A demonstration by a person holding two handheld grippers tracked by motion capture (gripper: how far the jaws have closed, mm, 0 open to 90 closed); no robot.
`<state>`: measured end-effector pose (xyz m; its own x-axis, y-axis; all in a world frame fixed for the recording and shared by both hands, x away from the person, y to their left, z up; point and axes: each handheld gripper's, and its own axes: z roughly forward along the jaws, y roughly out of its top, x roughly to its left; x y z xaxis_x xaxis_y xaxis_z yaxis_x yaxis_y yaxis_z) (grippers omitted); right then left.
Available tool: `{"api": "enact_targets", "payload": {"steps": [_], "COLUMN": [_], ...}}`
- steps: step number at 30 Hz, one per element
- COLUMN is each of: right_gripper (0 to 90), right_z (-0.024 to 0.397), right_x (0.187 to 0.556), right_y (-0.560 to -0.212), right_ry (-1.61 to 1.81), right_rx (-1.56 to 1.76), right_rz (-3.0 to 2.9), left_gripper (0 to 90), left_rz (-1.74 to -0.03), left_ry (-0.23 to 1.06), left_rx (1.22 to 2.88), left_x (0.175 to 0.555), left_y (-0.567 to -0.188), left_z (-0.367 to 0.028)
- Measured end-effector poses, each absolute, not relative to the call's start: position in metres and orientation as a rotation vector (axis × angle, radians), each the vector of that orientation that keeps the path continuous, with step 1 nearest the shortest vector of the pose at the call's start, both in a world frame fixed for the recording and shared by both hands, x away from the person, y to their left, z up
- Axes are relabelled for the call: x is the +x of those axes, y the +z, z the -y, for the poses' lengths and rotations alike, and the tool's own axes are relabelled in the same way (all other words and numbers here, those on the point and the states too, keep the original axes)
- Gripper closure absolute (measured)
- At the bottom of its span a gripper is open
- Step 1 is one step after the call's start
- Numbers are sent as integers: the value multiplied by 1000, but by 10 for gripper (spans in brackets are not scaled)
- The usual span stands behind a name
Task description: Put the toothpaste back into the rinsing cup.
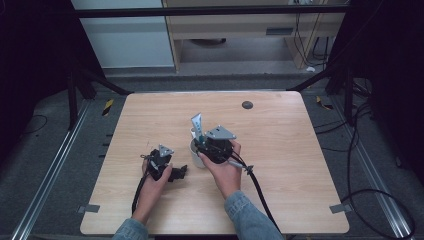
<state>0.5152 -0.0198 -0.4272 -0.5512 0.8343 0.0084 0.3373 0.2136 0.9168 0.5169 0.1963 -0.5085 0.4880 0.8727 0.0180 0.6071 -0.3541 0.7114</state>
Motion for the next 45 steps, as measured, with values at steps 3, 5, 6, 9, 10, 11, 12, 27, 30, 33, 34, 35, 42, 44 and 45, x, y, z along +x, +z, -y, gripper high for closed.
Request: {"api": "enact_targets", "payload": {"steps": [3,5,6,9,10,11,12,27,30,33,34,35,42,44,45], "right_gripper": [396,373,362,333,325,312,298,139,122,106,102,98,87,87,87], "right_z": [20,21,21,21,22,22,22,43,45,49,50,51,64,70,73], "right_x": [513,512,511,509,509,508,508,507,507,507,507,508,510,510,511], "right_y": [-425,-424,-423,-422,-421,-420,-420,-409,-408,-407,-407,-406,-400,-398,-398], "right_ry": [1301,1312,1309,1304,1303,1303,1299,1219,1206,1181,1177,1172,1164,1156,1153], "right_rx": [1062,1058,1055,1045,1040,1016,1004,986,989,972,974,973,962,950,945], "right_rz": [-2008,-2021,-2030,-2053,-2068,-2079,-2084,-2142,-2166,-2188,-2195,-2203,-2247,-2267,-2275], "left_gripper": [0,0,0,0,0,0,0,0,0,0,0,0,0,0,0], "left_rz": [-1217,-1216,-1216,-1216,-1216,-1216,-1216,-1214,-1213,-1213,-1213,-1213,-1215,-1215,-1215], "left_ry": [529,530,530,529,529,529,529,529,529,529,529,529,529,529,529], "left_rx": [2081,2081,2081,2081,2081,2081,2081,2086,2088,2088,2089,2089,2087,2087,2087], "left_x": [517,517,517,517,517,517,517,517,517,517,517,517,517,517,517], "left_y": [-509,-509,-509,-509,-509,-509,-509,-509,-509,-509,-509,-509,-509,-509,-509], "left_z": [-196,-196,-196,-196,-196,-196,-196,-196,-196,-196,-196,-196,-196,-196,-196]}}
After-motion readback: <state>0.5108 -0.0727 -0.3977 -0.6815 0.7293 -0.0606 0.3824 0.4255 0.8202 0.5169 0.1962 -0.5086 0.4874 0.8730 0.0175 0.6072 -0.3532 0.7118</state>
